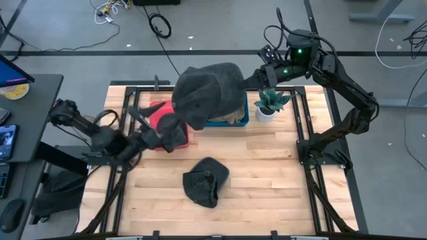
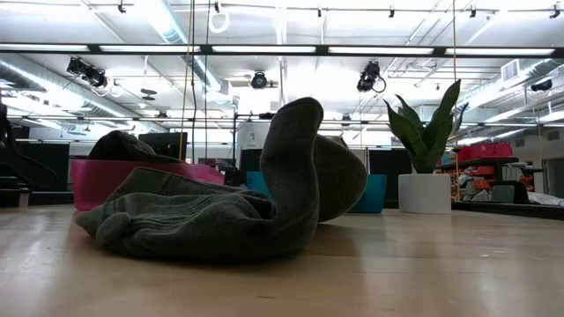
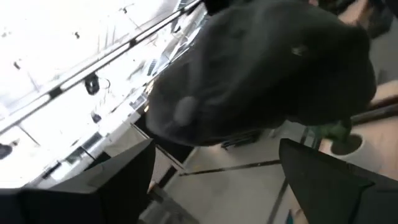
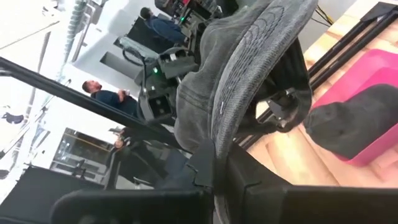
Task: Pick & Place hat
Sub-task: Put the top black cap into the red bin
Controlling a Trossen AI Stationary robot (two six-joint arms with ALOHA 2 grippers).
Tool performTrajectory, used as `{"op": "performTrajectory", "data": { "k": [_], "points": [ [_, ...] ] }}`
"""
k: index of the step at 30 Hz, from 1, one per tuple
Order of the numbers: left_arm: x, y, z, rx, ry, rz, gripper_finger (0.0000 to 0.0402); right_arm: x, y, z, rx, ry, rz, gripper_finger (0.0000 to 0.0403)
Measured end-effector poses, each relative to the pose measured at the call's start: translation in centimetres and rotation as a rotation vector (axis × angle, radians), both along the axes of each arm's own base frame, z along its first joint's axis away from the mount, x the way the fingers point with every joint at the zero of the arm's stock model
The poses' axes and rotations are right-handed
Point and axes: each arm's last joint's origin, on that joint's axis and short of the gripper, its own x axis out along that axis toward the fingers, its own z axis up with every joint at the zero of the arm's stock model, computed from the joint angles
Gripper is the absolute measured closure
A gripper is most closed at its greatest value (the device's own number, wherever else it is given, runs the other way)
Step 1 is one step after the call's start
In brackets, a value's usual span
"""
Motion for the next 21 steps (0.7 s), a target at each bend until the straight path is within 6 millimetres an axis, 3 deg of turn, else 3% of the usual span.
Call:
{"op": "performTrajectory", "data": {
  "k": [5,11,21],
  "points": [
    [0.9,0.8,-0.4,0.039,0.034,0.037,0.0057,0.6,-0.2,-0.4,0.050,0.027,-0.001,0.0394],
    [1.1,1.2,0.0,0.017,-0.044,0.003,0.0058,0.9,-0.3,-0.6,0.081,0.039,-0.011,0.0394],
    [1.3,1.9,0.4,0.164,0.019,0.001,0.0058,1.3,-0.3,-0.9,0.119,0.062,-0.016,0.0394]
  ]
}}
